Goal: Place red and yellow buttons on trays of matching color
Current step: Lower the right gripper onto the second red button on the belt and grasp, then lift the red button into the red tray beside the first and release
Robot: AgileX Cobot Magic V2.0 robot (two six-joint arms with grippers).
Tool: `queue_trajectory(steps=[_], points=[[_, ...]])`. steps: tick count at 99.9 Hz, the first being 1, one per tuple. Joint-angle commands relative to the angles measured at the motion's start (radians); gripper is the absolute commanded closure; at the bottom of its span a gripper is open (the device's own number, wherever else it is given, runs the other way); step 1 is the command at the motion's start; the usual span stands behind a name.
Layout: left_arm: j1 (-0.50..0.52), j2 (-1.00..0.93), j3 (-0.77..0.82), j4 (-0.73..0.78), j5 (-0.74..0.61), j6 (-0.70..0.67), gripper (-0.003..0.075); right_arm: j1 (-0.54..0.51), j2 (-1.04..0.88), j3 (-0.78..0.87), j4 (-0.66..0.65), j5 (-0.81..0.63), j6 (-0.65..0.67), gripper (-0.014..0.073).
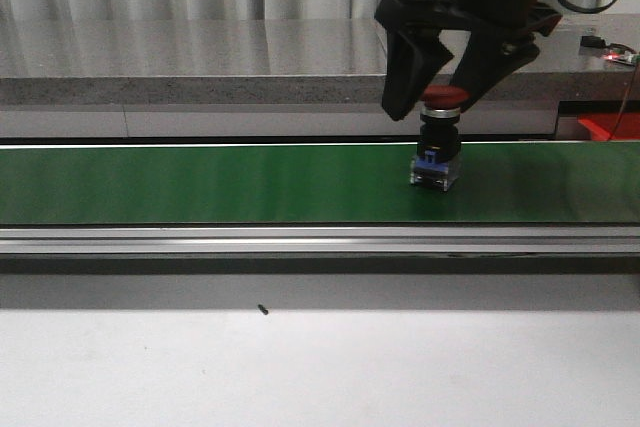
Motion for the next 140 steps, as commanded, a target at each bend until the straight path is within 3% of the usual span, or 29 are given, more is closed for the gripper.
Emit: queue_trajectory(steps=[1, 19, 31, 55, 80, 112, 128, 140], points=[[-0.008, 0.011, -0.022, -0.004, -0.072, -0.001, 0.0741, -0.002, -0.035, -0.041, -0.019, 0.004, 0.003, 0.0171], [-0.008, 0.011, -0.022, -0.004, -0.072, -0.001, 0.0741, -0.008, -0.035, -0.041, -0.053, 0.043, 0.008, 0.0389], [-0.008, 0.011, -0.022, -0.004, -0.072, -0.001, 0.0741, -0.008, -0.038, -0.046, -0.053, 0.055, 0.008, 0.0466], [-0.008, 0.011, -0.022, -0.004, -0.072, -0.001, 0.0741, -0.085, -0.081, -0.159, -0.053, 0.16, 0.008, 0.0463], [-0.008, 0.011, -0.022, -0.006, -0.072, -0.001, 0.0741, -0.366, -0.09, -0.306, -0.046, 0.228, 0.008, 0.0463], [-0.008, 0.011, -0.022, -0.006, -0.072, -0.001, 0.0741, -0.744, -0.047, -0.32, -0.022, 0.167, 0.008, 0.0463], [-0.008, 0.011, -0.022, -0.006, -0.072, -0.001, 0.0741, -0.857, 0.032, -0.32, 0.036, 0.128, 0.008, 0.0463], [-0.008, 0.011, -0.022, -0.006, -0.072, -0.001, 0.0741, -0.885, 0.105, -0.32, 0.087, 0.09, 0.008, 0.0463]])
